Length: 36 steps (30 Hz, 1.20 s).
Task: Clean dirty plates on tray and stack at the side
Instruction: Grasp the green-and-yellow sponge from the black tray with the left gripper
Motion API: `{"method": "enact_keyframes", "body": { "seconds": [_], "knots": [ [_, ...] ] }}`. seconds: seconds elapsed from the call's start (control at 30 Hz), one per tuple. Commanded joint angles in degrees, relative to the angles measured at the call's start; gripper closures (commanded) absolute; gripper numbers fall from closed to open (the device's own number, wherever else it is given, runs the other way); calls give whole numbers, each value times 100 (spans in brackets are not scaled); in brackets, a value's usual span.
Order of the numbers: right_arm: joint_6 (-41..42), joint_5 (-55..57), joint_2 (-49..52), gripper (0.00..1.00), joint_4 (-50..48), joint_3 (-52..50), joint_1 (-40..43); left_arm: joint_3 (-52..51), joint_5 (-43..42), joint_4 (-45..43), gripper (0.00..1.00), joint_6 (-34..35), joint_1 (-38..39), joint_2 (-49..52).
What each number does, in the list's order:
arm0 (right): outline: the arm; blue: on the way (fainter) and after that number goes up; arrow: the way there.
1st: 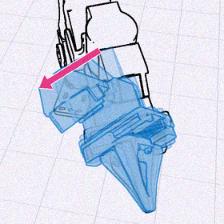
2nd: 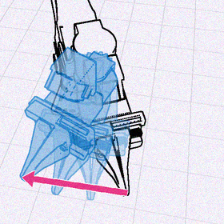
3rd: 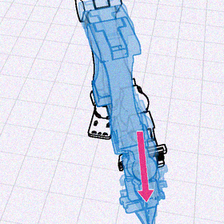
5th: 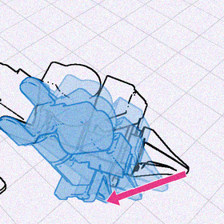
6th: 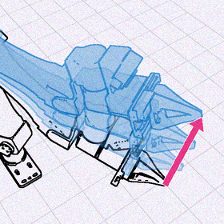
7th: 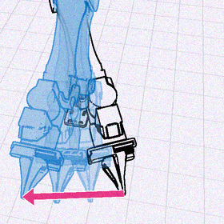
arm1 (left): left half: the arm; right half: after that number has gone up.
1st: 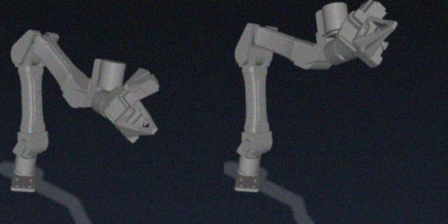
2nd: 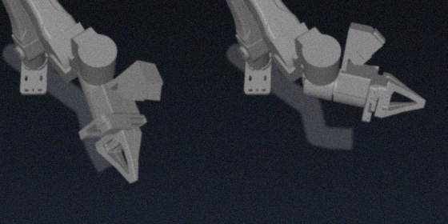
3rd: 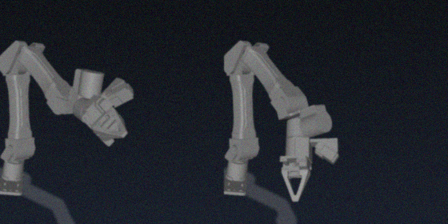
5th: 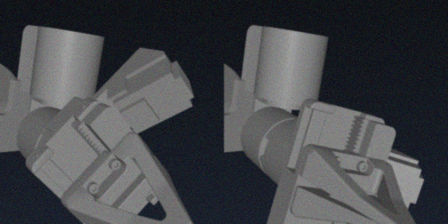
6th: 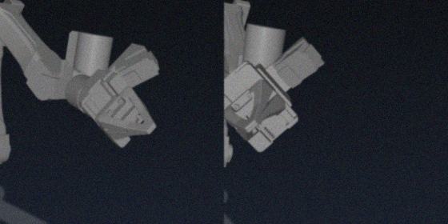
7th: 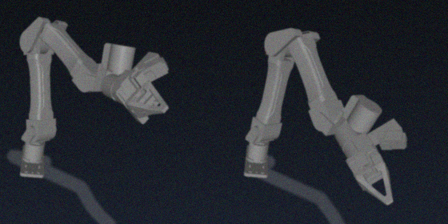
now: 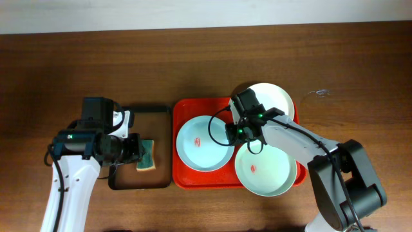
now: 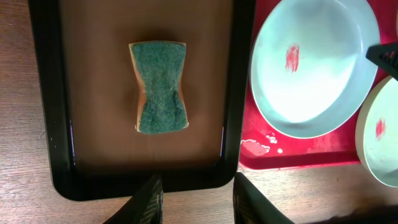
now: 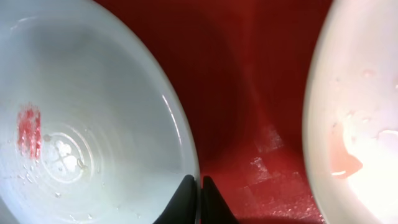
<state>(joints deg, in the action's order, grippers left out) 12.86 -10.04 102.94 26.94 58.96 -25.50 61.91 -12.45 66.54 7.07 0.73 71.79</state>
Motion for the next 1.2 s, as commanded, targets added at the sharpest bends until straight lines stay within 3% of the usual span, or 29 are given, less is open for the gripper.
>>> {"method": "enact_keyframes", "body": {
  "seconds": [0.0,0.13,0.23,0.4,0.5,0.6,0.8,0.97,1.1,1.17],
  "knots": [
    [114,13,66,96,26,2,-44,-33,-4,-9,66,-28,-2,201],
    [114,13,66,96,28,2,-42,-33,-133,-26,72,-28,2,1075],
    [111,13,66,96,46,2,-42,-33,92,-608,82,-28,2,1849],
    [109,17,66,96,46,2,-42,-33,199,-935,80,-31,4,2420],
    [109,17,66,96,48,2,-42,-39,546,-1080,78,-28,223,2463],
    [109,17,66,96,55,2,-42,-39,1692,-1099,71,616,739,2463],
    [109,17,66,96,66,2,-37,-188,1482,-1093,72,704,800,2463],
    [109,17,66,96,66,2,-37,-680,1482,-1661,72,704,800,2463],
    [109,17,66,96,66,2,-37,-763,1482,-1899,78,863,800,2476],
    [109,17,66,92,68,2,-37,-767,1484,-1899,78,859,800,2485]
  ]
}}
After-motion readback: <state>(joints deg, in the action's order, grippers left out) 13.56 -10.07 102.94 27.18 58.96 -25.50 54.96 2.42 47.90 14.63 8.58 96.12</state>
